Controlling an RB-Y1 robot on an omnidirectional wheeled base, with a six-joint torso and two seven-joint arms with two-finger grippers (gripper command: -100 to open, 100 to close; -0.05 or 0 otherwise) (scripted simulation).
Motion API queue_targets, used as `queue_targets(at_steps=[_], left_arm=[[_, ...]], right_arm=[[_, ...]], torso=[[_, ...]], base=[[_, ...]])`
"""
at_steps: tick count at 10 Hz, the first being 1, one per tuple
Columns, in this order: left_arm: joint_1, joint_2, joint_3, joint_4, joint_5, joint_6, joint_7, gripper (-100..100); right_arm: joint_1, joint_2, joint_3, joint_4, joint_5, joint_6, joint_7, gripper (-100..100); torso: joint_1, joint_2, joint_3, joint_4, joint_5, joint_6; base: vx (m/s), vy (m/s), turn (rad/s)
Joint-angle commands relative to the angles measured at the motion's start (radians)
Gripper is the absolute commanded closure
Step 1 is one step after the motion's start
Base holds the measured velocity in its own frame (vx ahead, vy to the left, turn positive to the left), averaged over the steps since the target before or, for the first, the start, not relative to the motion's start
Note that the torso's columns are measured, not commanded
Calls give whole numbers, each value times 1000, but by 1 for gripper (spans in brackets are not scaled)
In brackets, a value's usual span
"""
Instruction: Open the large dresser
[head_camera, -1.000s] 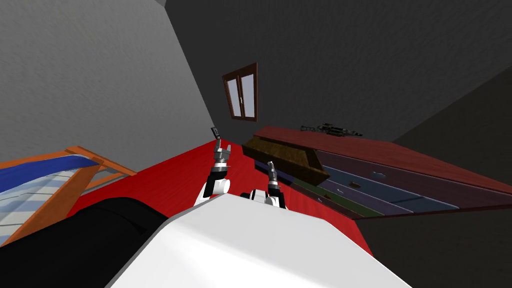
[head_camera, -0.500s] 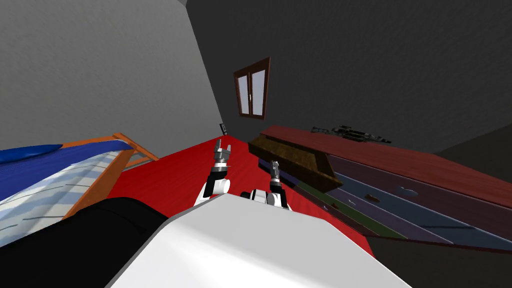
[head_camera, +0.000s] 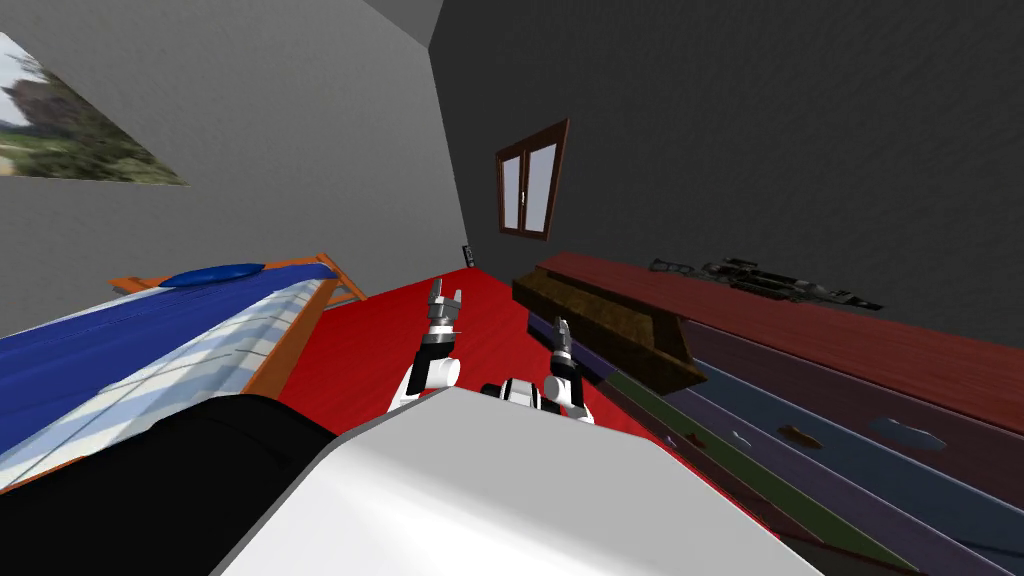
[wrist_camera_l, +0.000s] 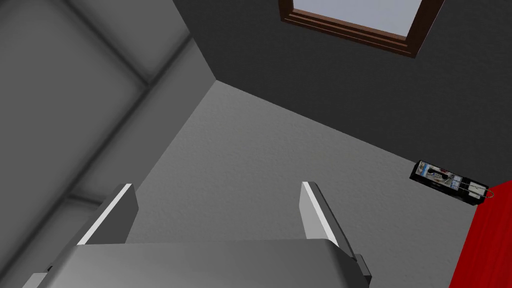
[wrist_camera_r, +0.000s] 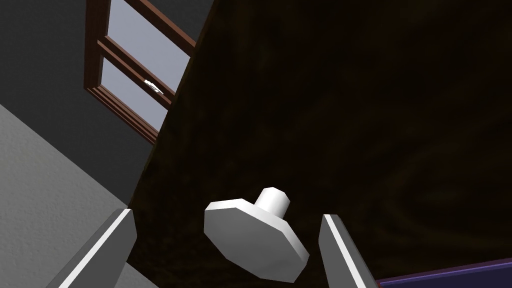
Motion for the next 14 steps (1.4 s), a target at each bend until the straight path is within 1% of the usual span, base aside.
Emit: queue_targets(at_steps=[1, 2, 3, 4, 5, 6, 7, 8, 9, 10, 11, 12, 13, 14], left_arm=[[0, 0, 0, 0, 0, 0, 0, 0], [0, 0, 0, 0, 0, 0, 0, 0], [0, 0, 0, 0, 0, 0, 0, 0], [0, 0, 0, 0, 0, 0, 0, 0], [0, 0, 0, 0, 0, 0, 0, 0], [0, 0, 0, 0, 0, 0, 0, 0], [0, 0, 0, 0, 0, 0, 0, 0], [0, 0, 0, 0, 0, 0, 0, 0], [0, 0, 0, 0, 0, 0, 0, 0], [0, 0, 0, 0, 0, 0, 0, 0], [0, 0, 0, 0, 0, 0, 0, 0], [0, 0, 0, 0, 0, 0, 0, 0], [0, 0, 0, 0, 0, 0, 0, 0], [0, 0, 0, 0, 0, 0, 0, 0]], right_arm=[[-31, 15, -73, 3, -28, 18, 35, -100], [-31, 15, -98, 3, -28, 18, 35, -100], [-46, 24, -128, 1, -50, 27, 62, -100], [-46, 24, -153, 1, -50, 27, 62, -100], [-46, 24, -163, 1, -50, 27, 62, -100], [-62, 33, -200, -2, -71, 36, 88, -100], [-62, 33, -228, -2, -71, 36, 88, -100], [-78, 43, -257, -4, -93, 46, 114, -100], [-78, 43, -292, -4, -93, 46, 114, -100], [-94, 52, -323, -7, -115, 55, 141, -100], [-94, 52, -356, -7, -115, 55, 141, -100], [-110, 61, -386, -9, -136, 64, 167, -100], [-110, 61, -422, -9, -136, 64, 167, -100], [-94, 54, -400, -3, -132, 57, 156, -100]], torso=[[1, -2, -1, 0, 0, 0], [1, 1, 0, 0, 0, -2], [0, 2, 1, 1, 0, 0], [0, 3, 2, 1, 0, -1], [0, 3, 2, 1, 0, 0], [1, 0, 0, 0, 0, 0], [1, 1, 1, 1, 0, -3], [1, 1, 1, 1, 0, -2], [3, 3, 1, 2, 1, -4], [3, 1, 1, 2, 2, -2], [5, 1, 1, 2, 1, -6], [5, 1, 1, 3, 2, -3], [7, 1, 1, 4, 3, -9], [7, 0, 0, 3, 3, -6]], base=[[-74, -28, 368], [-81, -30, 246], [-87, -25, 280], [-94, -18, 287], [-60, 1, 76], [-93, -5, 331], [-91, -12, 273], [-123, -14, 351], [-96, -9, 230], [-110, -7, 367], [-97, -2, 324], [-111, 15, 388], [-99, 5, 244], [-37, -2, 28]])
